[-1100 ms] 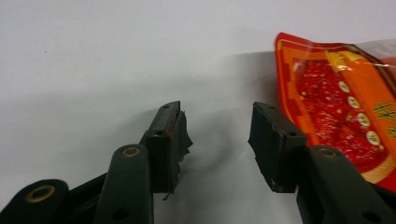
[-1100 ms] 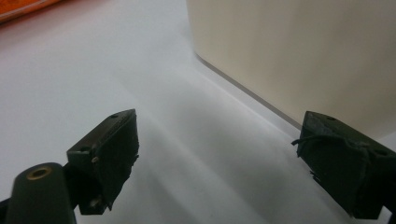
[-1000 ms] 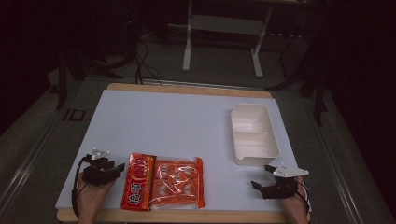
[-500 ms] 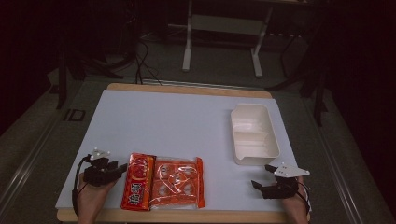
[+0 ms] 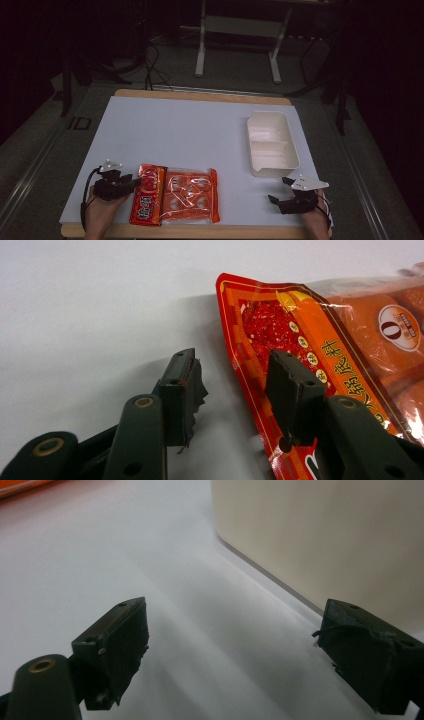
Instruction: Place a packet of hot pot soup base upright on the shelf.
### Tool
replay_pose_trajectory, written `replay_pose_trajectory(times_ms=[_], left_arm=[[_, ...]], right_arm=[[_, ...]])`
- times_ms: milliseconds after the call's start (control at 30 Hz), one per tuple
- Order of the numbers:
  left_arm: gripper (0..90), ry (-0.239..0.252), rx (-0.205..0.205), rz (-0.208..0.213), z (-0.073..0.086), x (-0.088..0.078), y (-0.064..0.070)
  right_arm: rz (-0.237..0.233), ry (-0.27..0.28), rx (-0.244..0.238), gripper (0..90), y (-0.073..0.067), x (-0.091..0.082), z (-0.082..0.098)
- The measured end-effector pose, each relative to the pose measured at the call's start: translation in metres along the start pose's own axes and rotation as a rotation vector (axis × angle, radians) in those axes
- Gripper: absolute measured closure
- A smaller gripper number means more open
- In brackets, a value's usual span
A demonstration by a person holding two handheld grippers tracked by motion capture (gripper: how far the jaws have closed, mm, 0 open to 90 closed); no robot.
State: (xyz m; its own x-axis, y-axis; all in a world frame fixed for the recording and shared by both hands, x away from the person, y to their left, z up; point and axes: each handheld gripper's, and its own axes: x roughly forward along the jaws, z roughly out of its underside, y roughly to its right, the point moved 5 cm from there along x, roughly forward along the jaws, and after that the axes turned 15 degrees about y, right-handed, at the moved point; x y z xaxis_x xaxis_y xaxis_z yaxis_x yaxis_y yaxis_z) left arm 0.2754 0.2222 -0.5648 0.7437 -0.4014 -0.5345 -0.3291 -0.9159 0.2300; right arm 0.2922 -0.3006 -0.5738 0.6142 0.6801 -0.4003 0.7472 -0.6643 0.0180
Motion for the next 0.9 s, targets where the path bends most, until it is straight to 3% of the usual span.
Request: replay_pose_trajectory(times_ms=[400, 900], left_arm=[[54.4, -0.030, 0.015, -0.004, 0.004, 0.005, 0.000], [53.1, -0.032, 0.009, 0.049, 0.005, 0.006, 0.014]], right_arm=[[-0.005, -0.004, -0.006, 12.3, -0.001, 0.000, 0.000], [-0.013, -0.007, -0.013, 12.4, -0.002, 0.001, 0.000]])
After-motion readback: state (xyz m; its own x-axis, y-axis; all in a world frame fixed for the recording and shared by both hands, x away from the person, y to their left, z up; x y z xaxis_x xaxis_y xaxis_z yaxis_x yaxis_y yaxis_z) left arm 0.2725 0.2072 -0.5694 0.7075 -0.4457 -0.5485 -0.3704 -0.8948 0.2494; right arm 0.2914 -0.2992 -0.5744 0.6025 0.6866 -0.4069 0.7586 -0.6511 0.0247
